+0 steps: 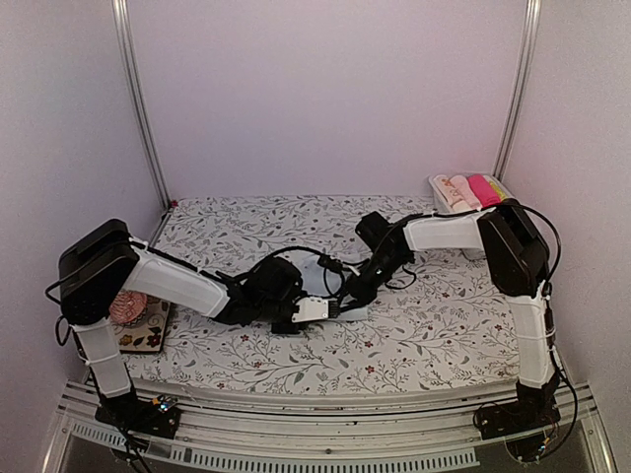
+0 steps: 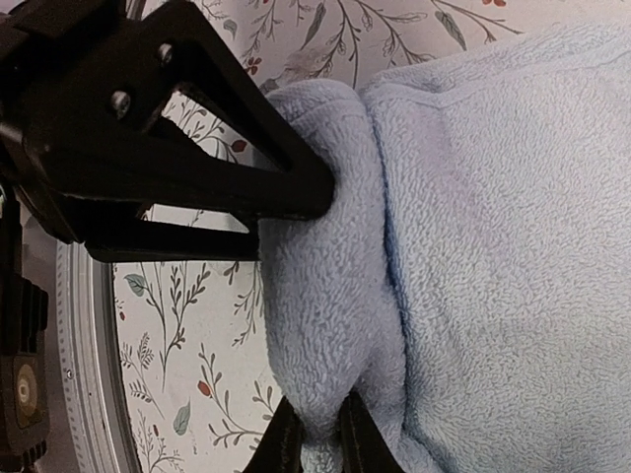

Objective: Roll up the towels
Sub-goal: Roll the towel at the center of the board.

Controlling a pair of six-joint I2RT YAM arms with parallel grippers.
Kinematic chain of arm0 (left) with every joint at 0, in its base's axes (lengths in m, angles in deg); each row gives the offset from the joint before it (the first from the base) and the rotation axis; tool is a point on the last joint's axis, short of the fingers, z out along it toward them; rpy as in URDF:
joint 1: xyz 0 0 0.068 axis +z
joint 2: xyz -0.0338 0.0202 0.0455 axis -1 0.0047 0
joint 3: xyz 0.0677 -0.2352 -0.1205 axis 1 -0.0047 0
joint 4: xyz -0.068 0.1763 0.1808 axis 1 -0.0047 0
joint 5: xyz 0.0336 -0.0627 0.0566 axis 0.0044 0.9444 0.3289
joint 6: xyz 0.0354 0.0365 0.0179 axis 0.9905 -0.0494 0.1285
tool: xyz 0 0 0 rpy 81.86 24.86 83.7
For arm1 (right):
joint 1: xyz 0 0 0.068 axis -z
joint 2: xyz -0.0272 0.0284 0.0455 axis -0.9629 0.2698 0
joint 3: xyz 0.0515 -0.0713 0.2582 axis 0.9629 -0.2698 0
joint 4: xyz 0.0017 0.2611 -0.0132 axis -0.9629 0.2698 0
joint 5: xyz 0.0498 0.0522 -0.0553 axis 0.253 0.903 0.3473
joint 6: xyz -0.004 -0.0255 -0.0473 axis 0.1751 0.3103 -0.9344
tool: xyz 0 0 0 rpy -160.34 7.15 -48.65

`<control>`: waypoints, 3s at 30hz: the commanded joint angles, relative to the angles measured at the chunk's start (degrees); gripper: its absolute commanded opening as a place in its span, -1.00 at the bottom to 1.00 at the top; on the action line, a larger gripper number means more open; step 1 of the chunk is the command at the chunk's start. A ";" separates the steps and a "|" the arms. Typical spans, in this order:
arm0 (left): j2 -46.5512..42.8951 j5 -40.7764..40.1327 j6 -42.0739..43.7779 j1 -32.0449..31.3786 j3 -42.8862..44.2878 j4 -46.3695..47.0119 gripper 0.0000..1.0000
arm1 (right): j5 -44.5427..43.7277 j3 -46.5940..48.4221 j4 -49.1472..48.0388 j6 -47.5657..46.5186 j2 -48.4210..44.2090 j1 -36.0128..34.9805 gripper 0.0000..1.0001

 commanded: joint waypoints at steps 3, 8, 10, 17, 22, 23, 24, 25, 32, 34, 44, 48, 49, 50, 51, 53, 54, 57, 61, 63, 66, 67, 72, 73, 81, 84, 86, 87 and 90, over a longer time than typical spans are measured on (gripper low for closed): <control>3.14 -1.60 0.22 -0.92 2.57 -0.87 -0.82 | 0.86 1.26 3.29 0.07 2.37 0.58 -0.71; 2.34 2.29 -0.28 -0.70 3.64 -6.46 -1.00 | -3.77 -0.22 0.77 0.76 -1.19 1.52 -0.50; 1.88 4.97 -0.91 -0.37 4.03 -9.32 -1.00 | -6.74 -2.58 -1.87 0.51 -4.67 1.96 -0.35; 3.22 14.79 -4.82 3.17 10.44 -21.48 -1.00 | -15.42 -14.83 -14.08 -6.27 -19.02 2.32 0.12; 6.21 23.18 -7.10 6.58 17.67 -29.94 -1.00 | -16.06 -23.98 -19.64 -11.36 -26.75 2.29 0.33; 8.09 25.09 -7.43 7.42 19.09 -31.79 -1.00 | -16.19 -26.00 -20.74 -12.34 -28.40 2.23 0.33; 9.55 26.98 -7.64 8.11 20.72 -33.58 -1.00 | -16.44 -27.90 -22.10 -13.99 -29.95 2.05 0.33; 10.76 28.65 -8.16 8.81 22.23 -35.18 -1.00 | -16.62 -30.52 -23.33 -14.89 -31.63 1.85 0.33; 19.19 38.60 -10.95 12.93 33.70 -45.24 -1.00 | -20.86 -40.41 -31.80 -21.47 -38.69 -3.39 0.29; 21.30 40.50 -11.30 13.60 36.77 -47.88 -0.99 | -23.91 -41.12 -33.68 -22.31 -38.21 -5.22 0.26; 27.48 43.49 -12.87 14.43 43.49 -54.21 -0.91 | -33.96 -38.69 -41.02 -25.93 -29.25 -10.93 0.20; 28.32 43.96 -13.00 14.80 43.40 -54.59 -0.90 | -37.54 -37.86 -44.08 -26.81 -26.31 -11.23 0.19; 28.46 44.21 -12.94 14.90 43.40 -54.68 -0.89 | -38.63 -37.63 -44.45 -26.86 -25.78 -11.29 0.18; 28.57 44.50 -12.85 14.98 43.47 -54.81 -0.89 | -39.04 -37.47 -44.71 -27.04 -25.00 -11.25 0.18; 28.72 44.52 -12.81 15.08 43.53 -54.83 -0.90 | -39.21 -37.41 -44.99 -27.29 -24.61 -11.27 0.18; 28.96 45.10 -12.53 15.25 43.64 -55.17 -0.90 | -40.00 -37.38 -45.51 -27.66 -23.73 -11.28 0.17; 29.06 45.37 -12.54 15.40 43.73 -55.25 -0.90 | -40.13 -37.27 -45.57 -27.69 -23.34 -11.27 0.16; 29.22 46.02 -12.45 15.75 43.92 -55.39 -0.89 | -40.16 -37.21 -45.64 -28.13 -21.97 -11.29 0.12; 29.48 46.27 -12.49 16.38 44.35 -55.56 -0.86 | -38.75 -36.19 -43.91 -28.31 -20.47 -11.31 -0.17; 29.37 46.36 -12.54 16.80 44.36 -55.51 -0.84 | -38.29 -35.20 -42.72 -28.02 -19.49 -11.25 -0.32; 28.85 46.56 -12.37 17.31 44.37 -55.55 -0.77 | -39.54 -33.43 -42.11 -26.21 -17.90 -11.29 -0.49; 28.52 46.47 -12.31 17.42 44.25 -55.52 -0.72 | -39.70 -32.79 -41.23 -25.43 -17.43 -11.29 -0.53; 24.90 43.03 -12.86 17.65 42.29 -53.65 -0.21 | -37.42 -30.34 -37.35 -22.98 -16.40 -11.02 -0.69; 23.72 41.99 -12.95 17.68 41.39 -52.92 -0.14 | -36.25 -29.80 -36.19 -22.50 -16.27 -10.77 -0.70; 10.18 32.63 -14.12 17.77 31.58 -43.24 0.21 | -29.39 -25.26 -27.30 -17.75 -15.42 -9.33 -0.76; 3.58 29.77 -14.12 17.72 25.72 -37.98 0.33 | -25.83 -22.63 -23.79 -15.90 -14.67 -8.29 -0.77; 0.54 27.89 -14.20 17.52 22.50 -34.52 0.35 | -23.67 -21.80 -22.03 -14.80 -14.32 -7.56 -0.76; -0.81 26.95 -14.25 17.31 20.84 -32.78 0.36 | -22.28 -20.79 -21.06 -14.22 -14.06 -7.16 -0.77; -4.29 23.18 -13.28 15.56 15.97 -27.30 0.38 | -18.83 -17.00 -18.10 -12.38 -12.55 -5.74 -0.77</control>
